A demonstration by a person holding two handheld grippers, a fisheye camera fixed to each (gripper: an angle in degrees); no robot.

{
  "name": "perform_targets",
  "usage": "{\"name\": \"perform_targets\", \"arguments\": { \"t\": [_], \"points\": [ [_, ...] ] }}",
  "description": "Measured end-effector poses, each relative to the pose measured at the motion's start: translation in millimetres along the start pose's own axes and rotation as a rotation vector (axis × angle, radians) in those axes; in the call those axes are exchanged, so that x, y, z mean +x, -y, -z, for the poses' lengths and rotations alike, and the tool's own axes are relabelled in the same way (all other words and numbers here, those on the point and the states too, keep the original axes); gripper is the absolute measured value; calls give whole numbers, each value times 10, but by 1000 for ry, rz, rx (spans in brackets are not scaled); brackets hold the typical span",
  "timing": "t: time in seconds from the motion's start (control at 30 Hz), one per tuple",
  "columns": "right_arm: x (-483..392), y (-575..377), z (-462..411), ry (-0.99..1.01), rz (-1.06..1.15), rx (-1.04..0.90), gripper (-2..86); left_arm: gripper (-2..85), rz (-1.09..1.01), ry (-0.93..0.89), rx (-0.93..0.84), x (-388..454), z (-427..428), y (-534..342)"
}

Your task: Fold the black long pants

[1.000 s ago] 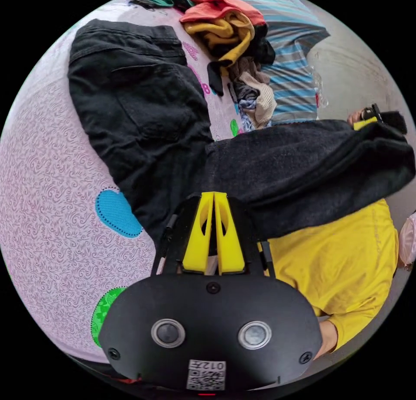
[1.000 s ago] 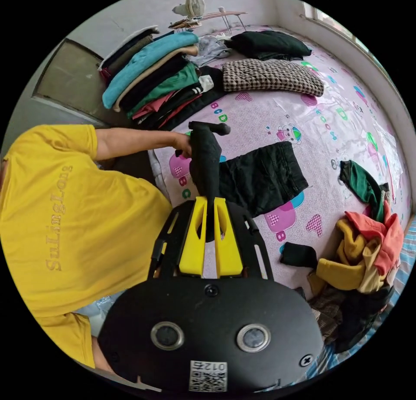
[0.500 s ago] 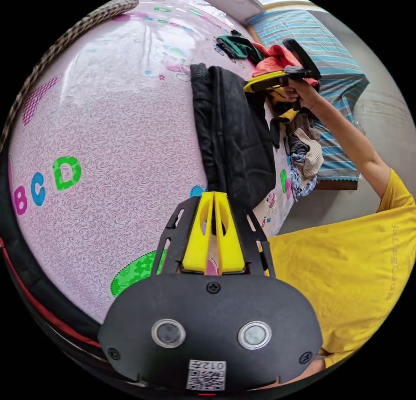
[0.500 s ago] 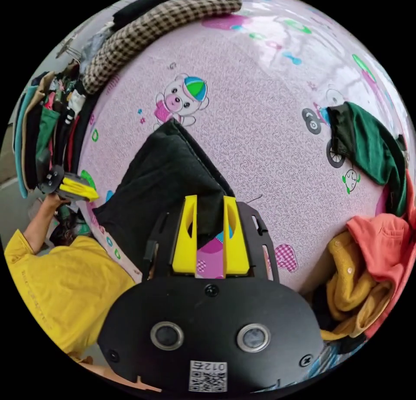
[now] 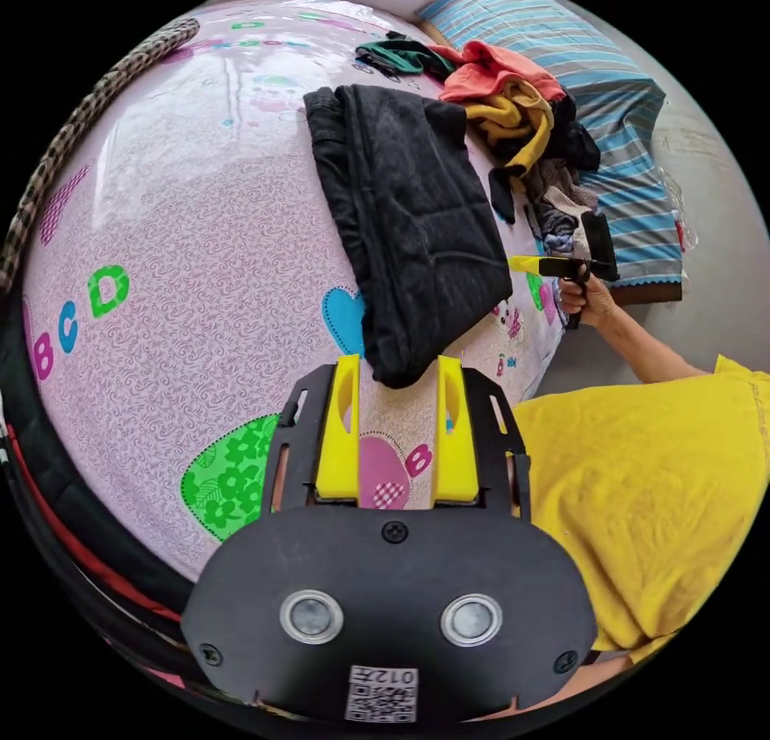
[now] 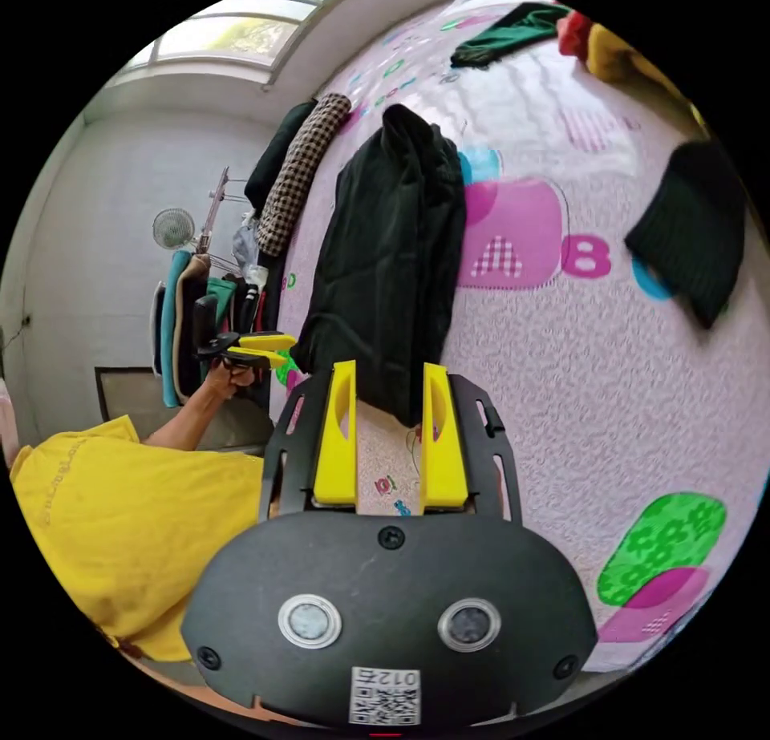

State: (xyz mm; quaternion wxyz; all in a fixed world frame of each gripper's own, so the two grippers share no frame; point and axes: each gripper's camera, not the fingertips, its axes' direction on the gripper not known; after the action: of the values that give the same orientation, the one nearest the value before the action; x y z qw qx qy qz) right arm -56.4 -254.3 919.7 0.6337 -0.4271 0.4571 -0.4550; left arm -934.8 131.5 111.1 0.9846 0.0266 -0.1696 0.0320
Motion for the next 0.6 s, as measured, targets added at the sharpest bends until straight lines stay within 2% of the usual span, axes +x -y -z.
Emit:
{"name": "perform_targets", "arguments": {
  "t": [0.1,0.27,0.37,0.5,0.6],
  "points": [
    [122,-218,-53,51,-15,34,101,122,-53,78,-67,166,-126,-39],
    [160,-308,-81,-12,2,22,56,91,-19,156,-21,261,-217,-17],
    [152,-299,-23,-5,43,-24,31,58,-101,217,-61,373,-180,-10],
    [-25,-151,382,-11,237,-219,14,29,-293,111,-54,408,334,-136],
    [-33,-128,536,29,288,-322,9,18,-315,14,-72,284,381,-263]
  ]
}}
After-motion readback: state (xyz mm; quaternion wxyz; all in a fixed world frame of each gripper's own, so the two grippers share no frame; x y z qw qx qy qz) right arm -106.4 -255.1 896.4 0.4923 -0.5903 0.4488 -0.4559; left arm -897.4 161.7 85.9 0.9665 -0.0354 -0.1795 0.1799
